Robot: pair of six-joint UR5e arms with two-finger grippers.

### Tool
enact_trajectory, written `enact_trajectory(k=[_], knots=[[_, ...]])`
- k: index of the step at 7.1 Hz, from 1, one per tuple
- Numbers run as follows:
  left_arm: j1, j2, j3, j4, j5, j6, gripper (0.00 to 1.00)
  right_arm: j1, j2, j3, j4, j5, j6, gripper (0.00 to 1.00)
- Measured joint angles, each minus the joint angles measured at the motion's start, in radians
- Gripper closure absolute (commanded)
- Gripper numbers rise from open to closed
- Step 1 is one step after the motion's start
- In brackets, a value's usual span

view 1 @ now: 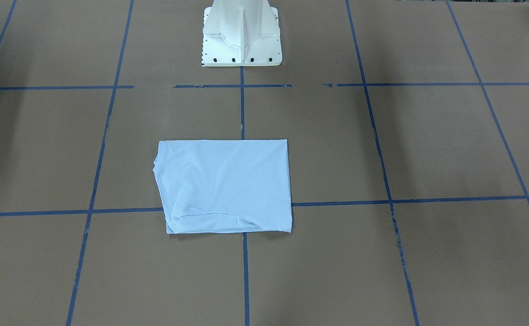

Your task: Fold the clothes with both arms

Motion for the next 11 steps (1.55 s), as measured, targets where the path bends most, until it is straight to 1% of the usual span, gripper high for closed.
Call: enact_trajectory(k=[2,6,9,11], knots=[[0.004,0.002,0.006,-0.027,-0.004,-0.001,0.0,-0.001,0.0,-0.008,0.0,0.009,0.001,0.0],[0.02,0.027,-0.001,-0.03,-0.001,0.0,0.0,-0.01,0.004,-0.006,-0.002,0.008,0.01,0.0],[0.09,0.027,-0.01,-0.033,-0.002,-0.009,0.0,-0.029,0.007,-0.003,-0.002,0.003,0.013,0.0],[0.101,0.024,-0.011,-0.033,-0.005,-0.008,0.0,-0.043,0.005,0.024,-0.008,0.0,0.017,0.0]])
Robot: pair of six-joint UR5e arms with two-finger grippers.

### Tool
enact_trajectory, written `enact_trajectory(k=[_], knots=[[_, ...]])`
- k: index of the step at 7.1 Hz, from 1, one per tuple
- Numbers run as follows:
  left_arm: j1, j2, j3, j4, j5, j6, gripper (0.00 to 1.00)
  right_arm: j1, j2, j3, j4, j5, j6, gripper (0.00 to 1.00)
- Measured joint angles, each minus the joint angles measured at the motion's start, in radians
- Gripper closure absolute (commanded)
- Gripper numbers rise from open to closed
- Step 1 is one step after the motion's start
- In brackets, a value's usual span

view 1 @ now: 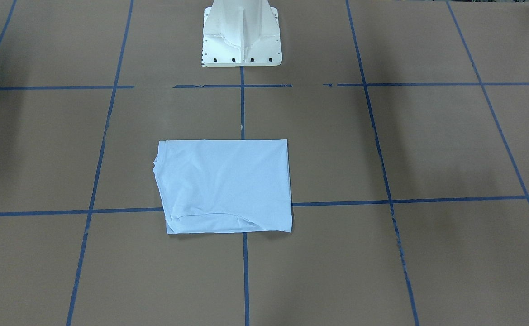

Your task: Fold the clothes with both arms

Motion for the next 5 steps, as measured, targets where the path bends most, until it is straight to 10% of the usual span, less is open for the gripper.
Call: enact_trajectory(k=[5], knots=[[0.001,0.0,-0.002,-0.001,-0.004,0.005,0.0,-0.002,-0.015,0.018,-0.002,-0.077,0.003,0.0]])
